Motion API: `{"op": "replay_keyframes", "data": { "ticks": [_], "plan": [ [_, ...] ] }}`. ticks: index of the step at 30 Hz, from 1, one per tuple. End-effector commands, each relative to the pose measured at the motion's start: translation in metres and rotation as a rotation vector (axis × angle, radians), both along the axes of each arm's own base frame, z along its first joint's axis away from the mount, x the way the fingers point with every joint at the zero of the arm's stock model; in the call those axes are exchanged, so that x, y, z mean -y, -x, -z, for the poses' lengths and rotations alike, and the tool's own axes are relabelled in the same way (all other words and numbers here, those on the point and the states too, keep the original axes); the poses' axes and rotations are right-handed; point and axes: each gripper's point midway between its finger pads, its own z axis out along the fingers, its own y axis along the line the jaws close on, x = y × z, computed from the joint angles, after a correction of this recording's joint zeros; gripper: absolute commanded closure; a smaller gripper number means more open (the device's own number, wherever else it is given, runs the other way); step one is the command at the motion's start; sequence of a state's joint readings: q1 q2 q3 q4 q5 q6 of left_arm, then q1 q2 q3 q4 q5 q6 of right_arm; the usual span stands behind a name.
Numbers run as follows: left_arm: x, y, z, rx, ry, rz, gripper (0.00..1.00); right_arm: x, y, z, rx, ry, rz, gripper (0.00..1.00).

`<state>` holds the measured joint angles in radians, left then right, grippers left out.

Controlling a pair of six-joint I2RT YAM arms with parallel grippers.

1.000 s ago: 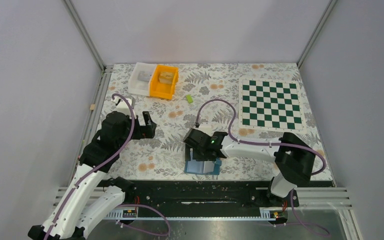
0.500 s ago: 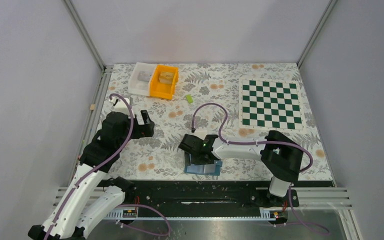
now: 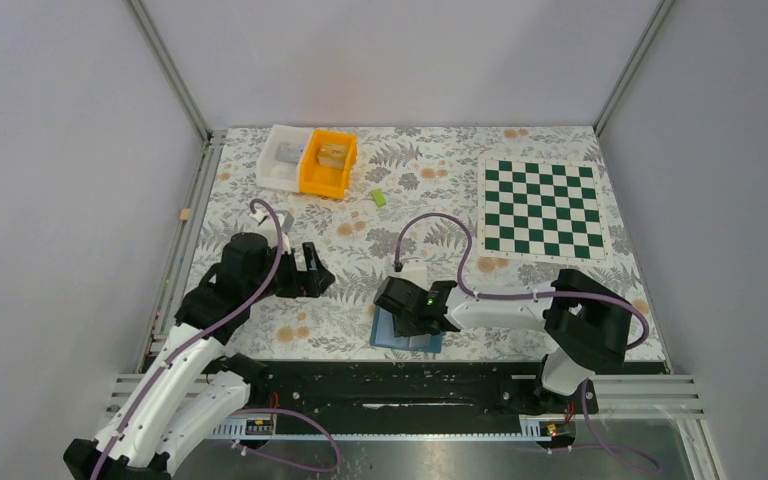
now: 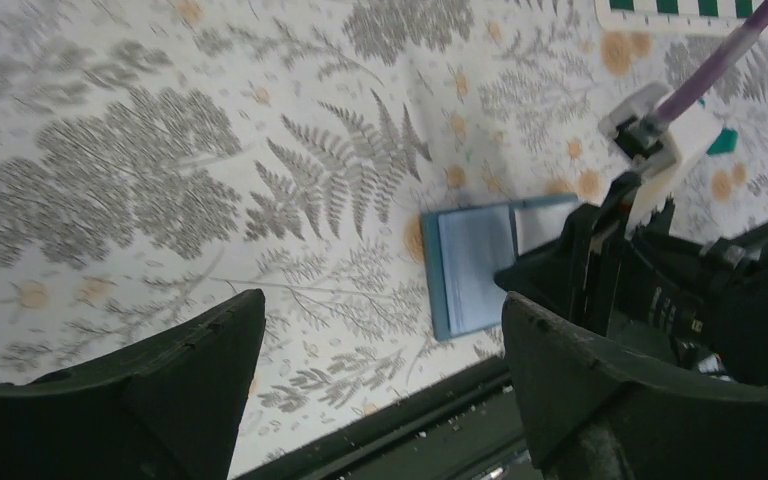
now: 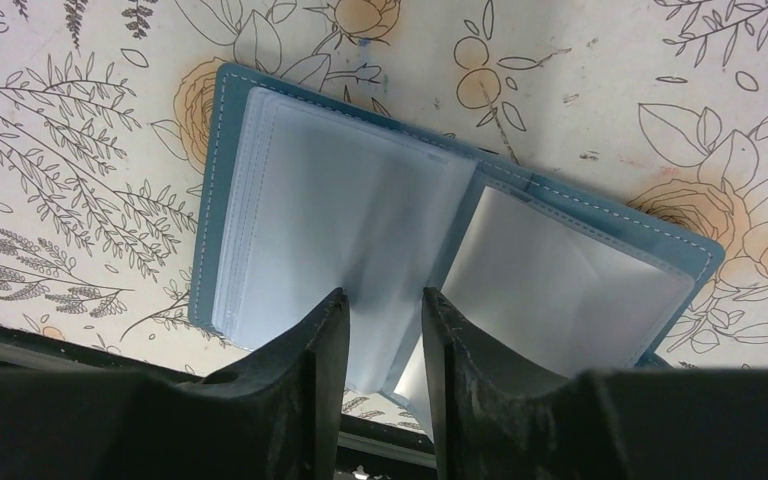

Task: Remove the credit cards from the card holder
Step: Remove the credit card from the card holder.

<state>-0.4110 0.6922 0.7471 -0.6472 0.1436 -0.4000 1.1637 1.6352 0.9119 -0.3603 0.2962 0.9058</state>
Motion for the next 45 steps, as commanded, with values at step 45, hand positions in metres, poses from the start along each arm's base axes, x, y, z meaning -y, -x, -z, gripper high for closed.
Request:
{"op": "replay_keyframes", "data": {
  "ticks": [45],
  "plan": [
    [-0.067,-0.008,-0.026,0.156,0.048,-0.464,0.05,-0.023,-0.018,-0.018,0.053,0.102,0.158,0.24]
  ]
}}
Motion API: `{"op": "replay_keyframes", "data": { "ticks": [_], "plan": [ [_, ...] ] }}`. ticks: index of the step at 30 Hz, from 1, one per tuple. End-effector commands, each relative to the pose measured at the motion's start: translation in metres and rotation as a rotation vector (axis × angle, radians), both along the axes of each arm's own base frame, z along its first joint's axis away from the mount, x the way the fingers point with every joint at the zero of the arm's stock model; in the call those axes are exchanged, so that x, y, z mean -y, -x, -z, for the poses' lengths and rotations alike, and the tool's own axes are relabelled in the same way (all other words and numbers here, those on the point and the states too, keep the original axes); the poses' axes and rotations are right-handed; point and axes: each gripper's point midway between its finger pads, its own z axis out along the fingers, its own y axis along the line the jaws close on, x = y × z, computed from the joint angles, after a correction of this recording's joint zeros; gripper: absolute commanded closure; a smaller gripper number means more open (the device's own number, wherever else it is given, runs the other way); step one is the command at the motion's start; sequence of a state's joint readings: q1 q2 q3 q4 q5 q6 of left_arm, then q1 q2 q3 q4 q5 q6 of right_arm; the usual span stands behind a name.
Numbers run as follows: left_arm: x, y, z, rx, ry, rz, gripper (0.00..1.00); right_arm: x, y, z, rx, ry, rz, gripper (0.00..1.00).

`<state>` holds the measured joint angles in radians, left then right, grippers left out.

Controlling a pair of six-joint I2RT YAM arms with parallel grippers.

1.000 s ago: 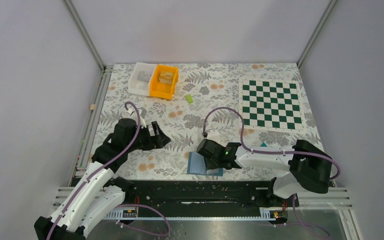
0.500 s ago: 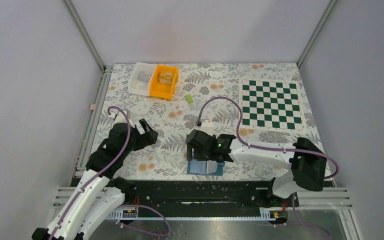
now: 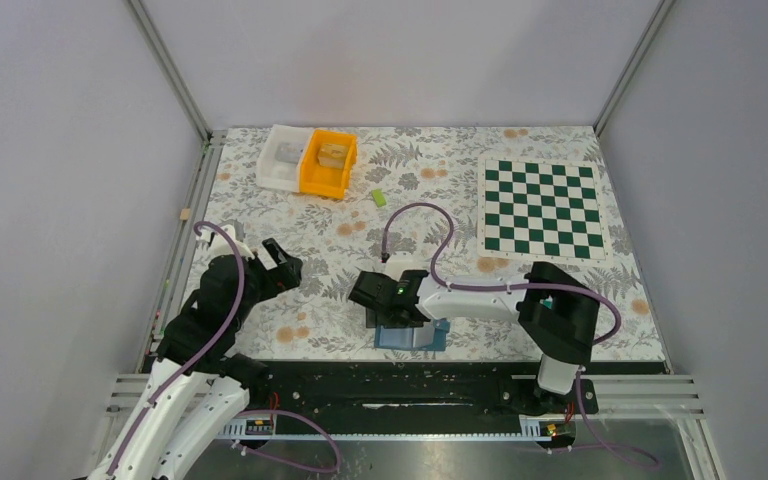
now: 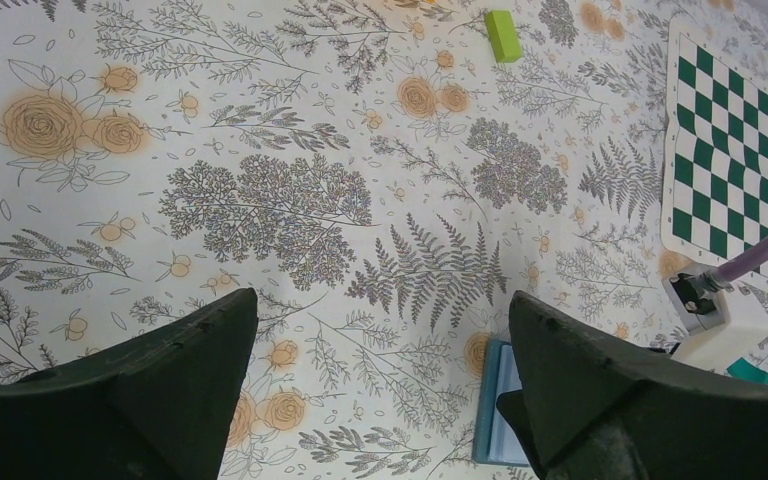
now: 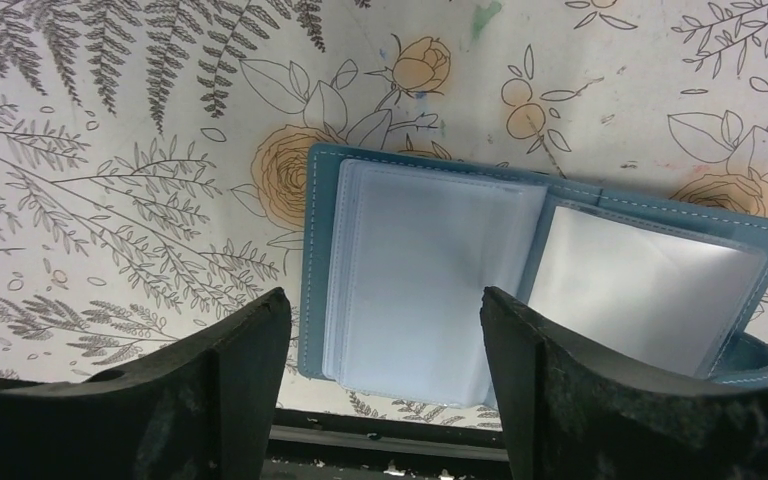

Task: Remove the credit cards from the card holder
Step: Remove the credit card from the card holder.

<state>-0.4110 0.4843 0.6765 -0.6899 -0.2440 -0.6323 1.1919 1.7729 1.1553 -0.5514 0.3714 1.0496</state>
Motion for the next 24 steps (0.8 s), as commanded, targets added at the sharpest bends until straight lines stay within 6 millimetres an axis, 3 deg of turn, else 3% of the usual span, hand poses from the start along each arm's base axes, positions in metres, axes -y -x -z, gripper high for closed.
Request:
{"op": "replay_keyframes", "data": {
  "ticks": [1,8,15,24],
  "plan": [
    [-0.004,-0.004,-0.02,0.06,-0.006,-0.012,0.05,0.007,-0.004,0.001,0.036,0.074,0.031,0.24],
    [-0.001,-0.003,-0.02,0.063,-0.003,0.008,0.05,0.016,-0.001,0.013,0.023,0.117,0.029,0.29],
    [0.007,-0.002,-0.019,0.058,0.002,0.055,0.05,0.017,0.0,0.014,0.029,0.091,0.017,0.45],
    [0.06,0.01,-0.01,0.009,0.125,0.333,0.12,0.02,0.001,0.011,0.06,0.012,-0.001,0.59]
  ]
}}
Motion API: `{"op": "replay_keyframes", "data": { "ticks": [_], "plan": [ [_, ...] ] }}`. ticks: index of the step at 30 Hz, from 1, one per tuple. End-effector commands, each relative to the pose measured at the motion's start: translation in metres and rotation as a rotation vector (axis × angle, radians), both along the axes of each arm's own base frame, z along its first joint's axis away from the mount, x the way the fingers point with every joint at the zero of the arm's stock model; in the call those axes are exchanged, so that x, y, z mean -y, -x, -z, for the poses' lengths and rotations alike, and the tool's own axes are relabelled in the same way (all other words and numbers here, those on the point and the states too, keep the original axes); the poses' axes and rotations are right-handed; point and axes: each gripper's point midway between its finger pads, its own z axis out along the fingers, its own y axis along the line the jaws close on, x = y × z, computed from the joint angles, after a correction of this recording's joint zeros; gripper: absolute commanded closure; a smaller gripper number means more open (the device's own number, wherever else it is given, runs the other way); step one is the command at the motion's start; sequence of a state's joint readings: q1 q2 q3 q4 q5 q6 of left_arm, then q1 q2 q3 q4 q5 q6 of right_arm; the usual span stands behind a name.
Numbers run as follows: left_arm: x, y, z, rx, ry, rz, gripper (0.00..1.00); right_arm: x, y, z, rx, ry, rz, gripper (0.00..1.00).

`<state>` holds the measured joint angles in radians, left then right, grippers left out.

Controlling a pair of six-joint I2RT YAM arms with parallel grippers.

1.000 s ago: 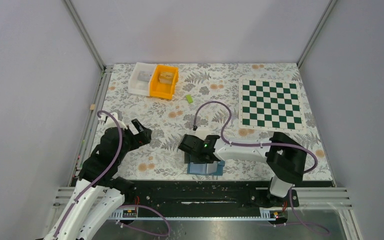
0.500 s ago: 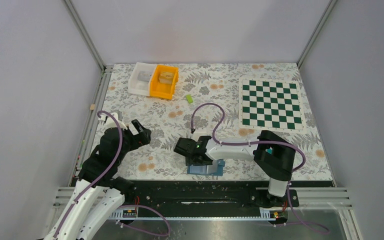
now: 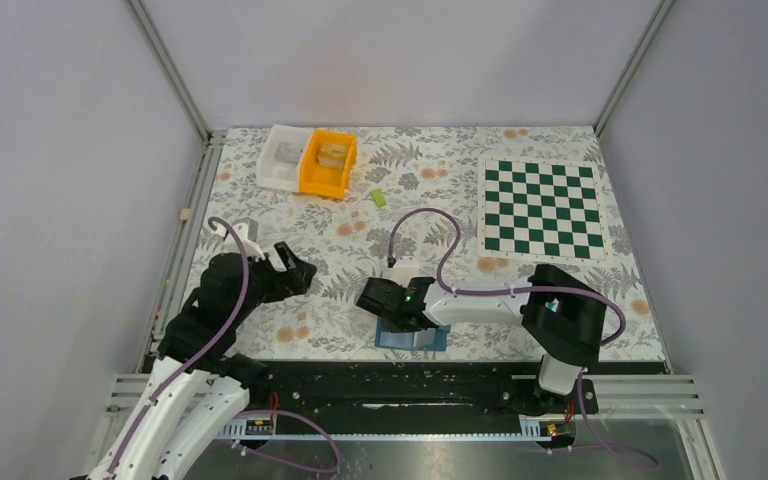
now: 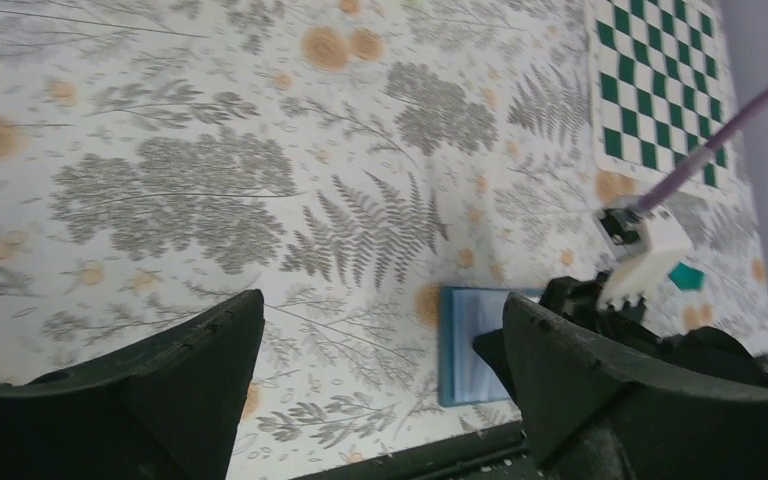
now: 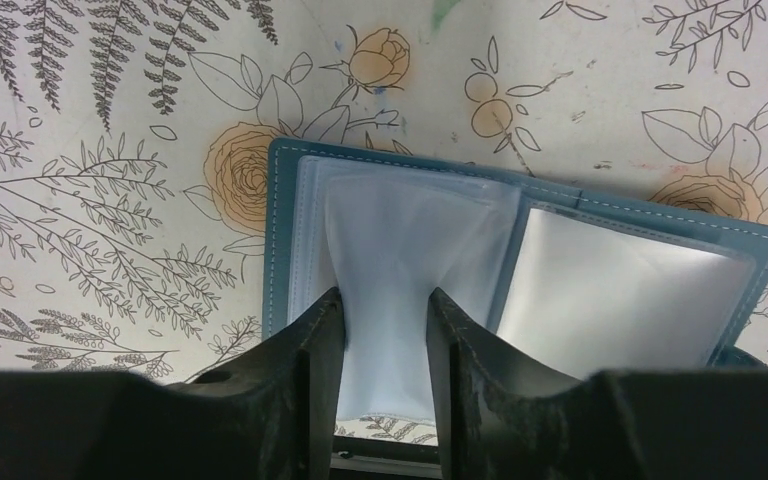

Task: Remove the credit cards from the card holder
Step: Remove the credit card from the card holder.

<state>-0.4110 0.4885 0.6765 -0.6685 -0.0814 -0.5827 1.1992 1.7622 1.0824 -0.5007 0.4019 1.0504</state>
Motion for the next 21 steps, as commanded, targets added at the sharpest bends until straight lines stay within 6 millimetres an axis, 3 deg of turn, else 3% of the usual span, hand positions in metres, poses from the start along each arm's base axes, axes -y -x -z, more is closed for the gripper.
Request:
{"op": "replay_keyframes", "data": {
  "ticks": [1,5,10,21],
  "plan": [
    [0.041,0.004,-0.004,-0.013,0.112,0.2,0.13,0.007,0.0,-0.004,0.042,-0.022,-0.011,0.61],
    [0.062,0.007,0.016,-0.099,0.174,0.277,0.17,0.008,-0.001,-0.01,0.066,-0.06,-0.028,0.67],
    [0.071,0.007,0.032,-0.142,0.209,0.297,0.21,0.011,0.0,-0.012,0.082,-0.091,-0.039,0.76],
    [0.091,0.008,0.046,-0.193,0.253,0.338,0.25,0.03,-0.003,-0.026,0.133,-0.078,-0.035,0.73]
  ]
}}
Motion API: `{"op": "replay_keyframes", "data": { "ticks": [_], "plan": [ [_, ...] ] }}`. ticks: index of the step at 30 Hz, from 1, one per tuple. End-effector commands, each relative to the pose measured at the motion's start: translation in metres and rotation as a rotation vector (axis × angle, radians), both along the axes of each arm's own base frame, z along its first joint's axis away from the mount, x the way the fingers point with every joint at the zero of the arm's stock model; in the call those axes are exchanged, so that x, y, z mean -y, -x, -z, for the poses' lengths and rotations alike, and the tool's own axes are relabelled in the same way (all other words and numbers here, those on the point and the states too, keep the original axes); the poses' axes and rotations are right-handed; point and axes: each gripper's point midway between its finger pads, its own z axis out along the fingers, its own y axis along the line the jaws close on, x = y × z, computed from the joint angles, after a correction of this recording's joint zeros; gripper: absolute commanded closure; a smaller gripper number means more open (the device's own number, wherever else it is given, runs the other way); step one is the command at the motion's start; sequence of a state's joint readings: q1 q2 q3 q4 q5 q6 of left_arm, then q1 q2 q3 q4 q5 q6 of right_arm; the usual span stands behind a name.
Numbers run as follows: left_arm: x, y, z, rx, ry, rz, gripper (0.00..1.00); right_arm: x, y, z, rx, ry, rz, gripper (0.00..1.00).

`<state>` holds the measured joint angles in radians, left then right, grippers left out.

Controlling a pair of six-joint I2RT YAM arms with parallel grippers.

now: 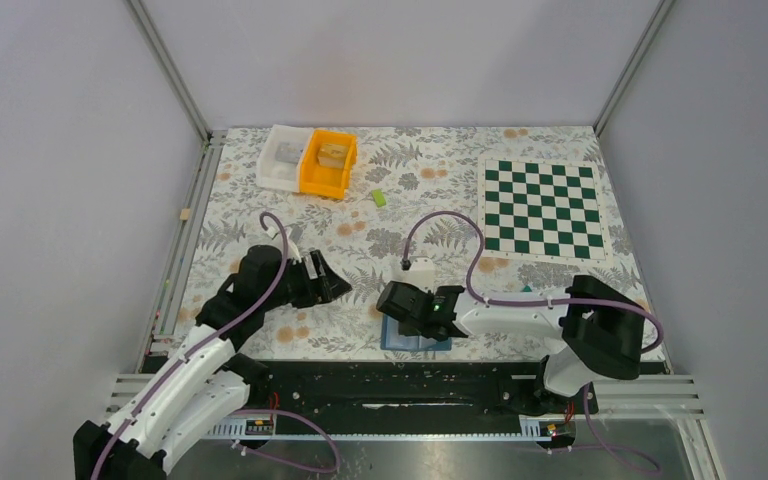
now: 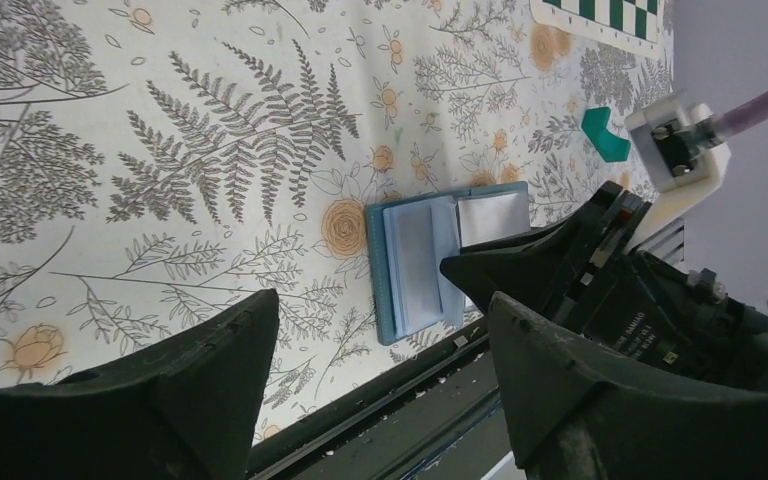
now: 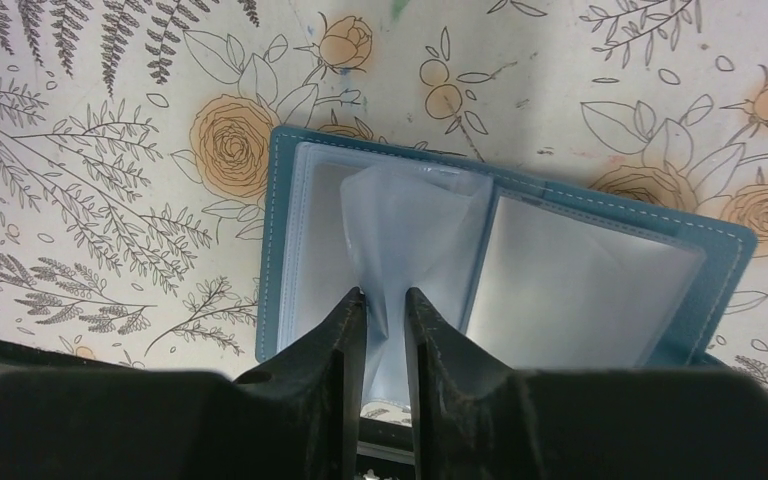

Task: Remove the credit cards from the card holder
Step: Remove the credit card from the card holder.

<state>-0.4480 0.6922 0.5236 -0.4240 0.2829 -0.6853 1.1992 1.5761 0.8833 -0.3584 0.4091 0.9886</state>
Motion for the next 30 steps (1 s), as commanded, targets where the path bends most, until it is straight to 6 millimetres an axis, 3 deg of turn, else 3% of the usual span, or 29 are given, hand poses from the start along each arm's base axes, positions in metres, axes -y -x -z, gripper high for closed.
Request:
{"op": "replay_keyframes", "data": {
  "ticks": [1,18,30],
  "plan": [
    [0.017,-0.004,-0.006,0.021,0.063,0.034,0.25,0.011,-0.008,-0.016,0.072,0.009,0.022,0.72],
    [0.06,0.007,0.009,-0.022,0.097,0.153,0.37,0.053,-0.007,-0.035,0.137,0.027,0.073,0.68],
    [0.092,0.014,0.013,-0.033,0.093,0.251,0.42,0.087,0.0,-0.03,0.145,0.051,0.132,0.66]
  ]
}}
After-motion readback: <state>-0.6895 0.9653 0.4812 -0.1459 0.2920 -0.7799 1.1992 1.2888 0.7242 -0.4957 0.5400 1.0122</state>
